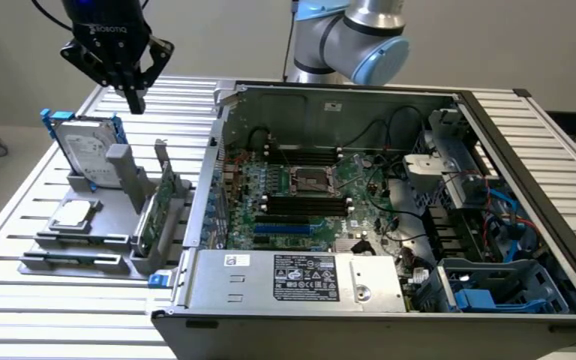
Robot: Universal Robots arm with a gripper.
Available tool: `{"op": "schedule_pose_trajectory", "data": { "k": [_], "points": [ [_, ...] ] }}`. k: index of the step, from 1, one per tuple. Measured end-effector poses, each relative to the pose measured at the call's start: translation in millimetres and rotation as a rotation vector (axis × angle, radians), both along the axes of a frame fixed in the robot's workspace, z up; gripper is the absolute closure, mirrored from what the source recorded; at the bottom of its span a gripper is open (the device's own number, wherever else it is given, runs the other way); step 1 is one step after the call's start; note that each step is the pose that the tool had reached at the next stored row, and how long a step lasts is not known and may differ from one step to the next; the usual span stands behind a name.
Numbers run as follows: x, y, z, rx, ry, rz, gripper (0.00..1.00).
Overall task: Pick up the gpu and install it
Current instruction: 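Reach for the gpu, then pick up the gpu and move the gpu toward the slot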
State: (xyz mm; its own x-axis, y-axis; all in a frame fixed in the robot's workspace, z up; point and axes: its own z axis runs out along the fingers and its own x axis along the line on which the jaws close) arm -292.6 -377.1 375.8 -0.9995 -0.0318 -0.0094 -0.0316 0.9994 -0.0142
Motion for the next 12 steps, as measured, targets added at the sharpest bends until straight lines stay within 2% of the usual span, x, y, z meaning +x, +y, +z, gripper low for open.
{"op": "schedule_pose_trajectory", "data": {
  "k": [12],
  "points": [
    [0.0, 0.0, 0.0, 0.0001, 0.0000, 0.000, 0.89]
  ]
}}
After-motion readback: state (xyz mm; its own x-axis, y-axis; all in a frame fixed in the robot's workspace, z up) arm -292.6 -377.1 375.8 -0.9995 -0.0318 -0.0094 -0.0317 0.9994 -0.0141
